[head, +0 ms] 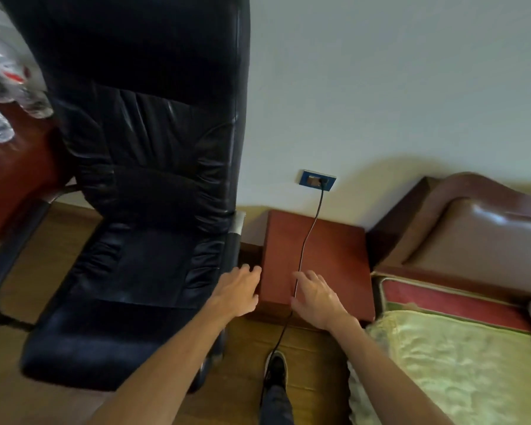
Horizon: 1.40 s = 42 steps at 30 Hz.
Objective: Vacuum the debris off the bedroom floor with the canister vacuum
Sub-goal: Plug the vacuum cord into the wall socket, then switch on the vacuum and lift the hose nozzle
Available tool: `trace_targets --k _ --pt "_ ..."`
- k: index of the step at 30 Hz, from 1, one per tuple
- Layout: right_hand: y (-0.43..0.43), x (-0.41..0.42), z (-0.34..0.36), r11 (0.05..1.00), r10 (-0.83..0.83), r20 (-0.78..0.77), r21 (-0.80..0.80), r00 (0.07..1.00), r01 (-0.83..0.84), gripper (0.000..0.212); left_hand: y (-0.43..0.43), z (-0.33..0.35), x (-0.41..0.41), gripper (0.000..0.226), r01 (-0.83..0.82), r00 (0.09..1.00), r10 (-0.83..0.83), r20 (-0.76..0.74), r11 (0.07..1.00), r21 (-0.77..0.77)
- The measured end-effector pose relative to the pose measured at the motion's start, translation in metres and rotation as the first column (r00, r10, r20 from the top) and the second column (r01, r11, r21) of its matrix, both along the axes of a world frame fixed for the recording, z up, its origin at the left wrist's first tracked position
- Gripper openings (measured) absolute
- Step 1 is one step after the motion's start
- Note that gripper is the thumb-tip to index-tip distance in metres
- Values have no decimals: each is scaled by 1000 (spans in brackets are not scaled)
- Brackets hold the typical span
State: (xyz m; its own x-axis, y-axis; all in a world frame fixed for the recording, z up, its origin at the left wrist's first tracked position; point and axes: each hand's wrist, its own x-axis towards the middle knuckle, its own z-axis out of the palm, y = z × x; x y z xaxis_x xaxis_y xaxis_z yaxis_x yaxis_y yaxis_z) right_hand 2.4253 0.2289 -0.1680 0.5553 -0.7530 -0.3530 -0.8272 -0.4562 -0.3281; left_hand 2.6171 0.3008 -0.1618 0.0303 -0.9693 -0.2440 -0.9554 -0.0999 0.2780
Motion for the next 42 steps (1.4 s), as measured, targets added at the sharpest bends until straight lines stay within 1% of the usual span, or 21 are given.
trace_targets --k 3,6,11,14,16,20,23,28,32,39,42 --pt "54 -4 24 998 -42 158 57 987 33 62 54 22 17 44 -48 992 44 -118 998 -31" --pt "103 -11 47 998 -52 254 59 966 38 59 111 44 34 44 -110 976 99 -195 993 -41" --pt "172 -22 85 998 -29 296 54 955 14 59 202 84 42 44 -181 965 172 -199 983 -29" --pt "201 -31 104 999 33 283 -8 958 -33 59 243 108 35 45 -186 970 173 -171 981 -58" --pt "219 -40 113 999 36 300 -19 953 -31 59 269 120 27 47 -206 966 194 -170 977 -59" --pt "247 -60 121 997 83 320 -33 944 -77 57 318 130 6 48 -273 956 256 -144 955 -115" --pt "266 -79 125 988 153 336 -35 929 -150 58 350 134 -17 48 -329 941 312 -130 935 -136" --pt "297 -119 127 964 262 390 -59 883 -260 58 403 135 -74 47 -460 887 443 -127 871 -173" --pt "330 -135 126 928 359 414 -64 837 -366 57 455 136 -114 48 -543 839 520 -159 817 -192" --pt "405 -118 114 826 517 407 -5 753 -564 59 561 137 -147 50 -731 683 705 -194 659 -176" --pt "436 -102 107 782 570 390 11 723 -623 60 601 133 -151 50 -780 625 763 -165 598 -185"
